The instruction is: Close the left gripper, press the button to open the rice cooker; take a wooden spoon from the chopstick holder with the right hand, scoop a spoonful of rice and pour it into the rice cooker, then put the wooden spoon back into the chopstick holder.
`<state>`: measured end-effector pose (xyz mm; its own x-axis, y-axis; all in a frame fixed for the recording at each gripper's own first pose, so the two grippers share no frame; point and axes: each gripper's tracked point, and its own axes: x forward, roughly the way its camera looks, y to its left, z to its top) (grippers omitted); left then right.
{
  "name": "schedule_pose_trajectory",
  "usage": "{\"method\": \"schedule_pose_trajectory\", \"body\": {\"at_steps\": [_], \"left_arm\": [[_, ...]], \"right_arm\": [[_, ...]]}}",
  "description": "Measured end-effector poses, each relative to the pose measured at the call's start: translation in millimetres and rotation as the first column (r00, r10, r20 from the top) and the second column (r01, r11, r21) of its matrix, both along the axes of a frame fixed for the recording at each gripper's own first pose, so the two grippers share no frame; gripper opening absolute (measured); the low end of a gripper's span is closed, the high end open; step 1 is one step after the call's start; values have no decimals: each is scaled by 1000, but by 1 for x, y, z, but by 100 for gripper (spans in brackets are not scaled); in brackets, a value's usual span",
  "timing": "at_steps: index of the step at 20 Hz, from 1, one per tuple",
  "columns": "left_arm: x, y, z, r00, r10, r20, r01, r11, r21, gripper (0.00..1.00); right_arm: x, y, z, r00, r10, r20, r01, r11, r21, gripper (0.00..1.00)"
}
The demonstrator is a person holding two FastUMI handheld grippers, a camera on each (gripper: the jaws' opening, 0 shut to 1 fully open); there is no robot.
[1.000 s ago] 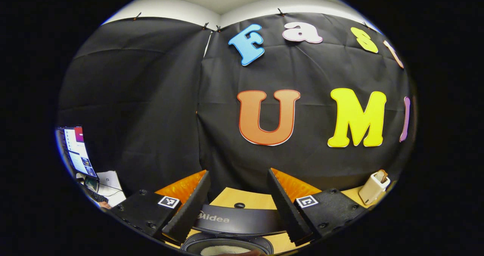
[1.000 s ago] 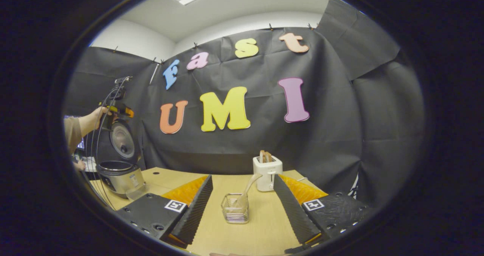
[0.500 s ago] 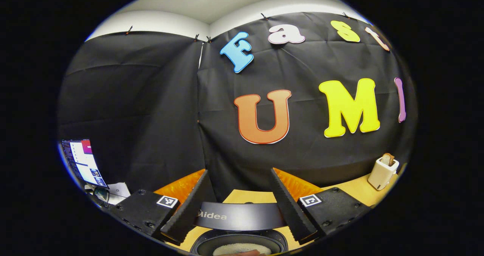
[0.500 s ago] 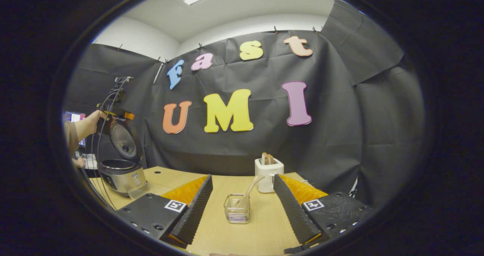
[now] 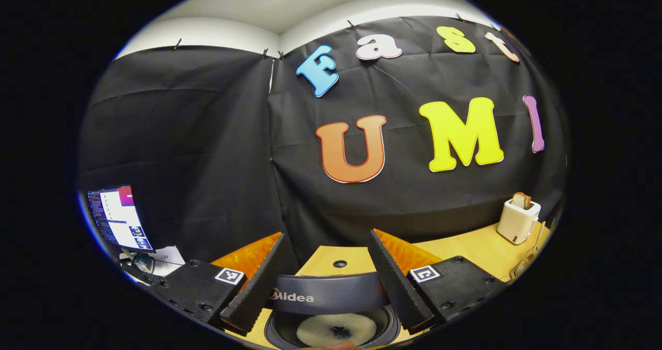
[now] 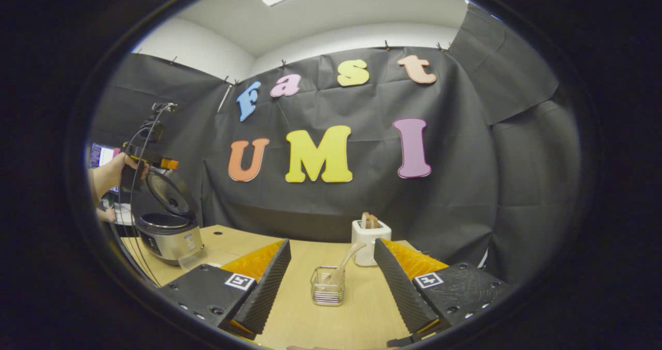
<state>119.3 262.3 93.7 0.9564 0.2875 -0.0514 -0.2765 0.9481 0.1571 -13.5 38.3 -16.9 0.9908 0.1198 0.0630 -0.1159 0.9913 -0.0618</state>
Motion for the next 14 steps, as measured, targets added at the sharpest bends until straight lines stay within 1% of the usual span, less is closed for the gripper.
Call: {"method": "schedule_pose_trajectory", "body": {"at_steps": [2,6,10,14], "left_arm": [[-13,-3,-15,1000,-7,-24,7,1000,-27,100],[-37,-10,-46,997,-22,-80,17,997,-70,100],[-51,-14,-72,995,-45,-86,37,995,-95,100],[-61,-15,-108,990,-49,-130,31,991,-133,100]], "right_arm": [[-1,-3,3,1000,-6,8,6,1000,5,97],[-3,-9,6,1000,-12,14,11,1000,29,96],[-1,-11,4,1000,-19,-5,19,999,45,97],[-3,-6,3,1000,-14,-6,14,999,33,96]]}}
